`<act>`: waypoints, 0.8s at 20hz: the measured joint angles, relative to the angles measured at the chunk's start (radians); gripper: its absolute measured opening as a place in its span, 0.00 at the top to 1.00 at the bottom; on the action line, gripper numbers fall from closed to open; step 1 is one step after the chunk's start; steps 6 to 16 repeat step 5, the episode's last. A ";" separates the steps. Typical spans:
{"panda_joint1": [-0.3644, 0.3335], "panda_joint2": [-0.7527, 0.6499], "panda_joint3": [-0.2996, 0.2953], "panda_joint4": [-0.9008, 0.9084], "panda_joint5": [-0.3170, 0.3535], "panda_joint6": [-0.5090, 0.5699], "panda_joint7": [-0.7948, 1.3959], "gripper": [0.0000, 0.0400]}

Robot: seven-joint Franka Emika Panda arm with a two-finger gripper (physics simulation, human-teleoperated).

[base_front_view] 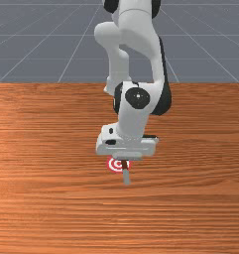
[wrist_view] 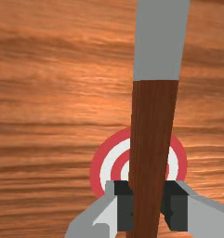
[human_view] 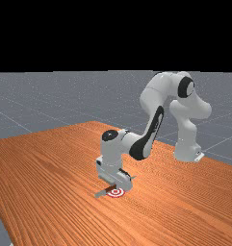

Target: Pick up the pen and put it to the marker

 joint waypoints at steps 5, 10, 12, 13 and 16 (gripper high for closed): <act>0.006 -0.025 0.002 -0.076 -0.004 0.092 -0.009 0.34; 0.006 -0.025 0.002 -0.076 -0.004 0.092 -0.009 0.34; 0.006 -0.025 0.002 -0.076 -0.004 0.092 -0.009 0.34; 0.006 -0.025 0.002 -0.076 -0.004 0.092 -0.009 0.34; 0.006 -0.025 0.002 -0.076 -0.004 0.092 -0.009 0.34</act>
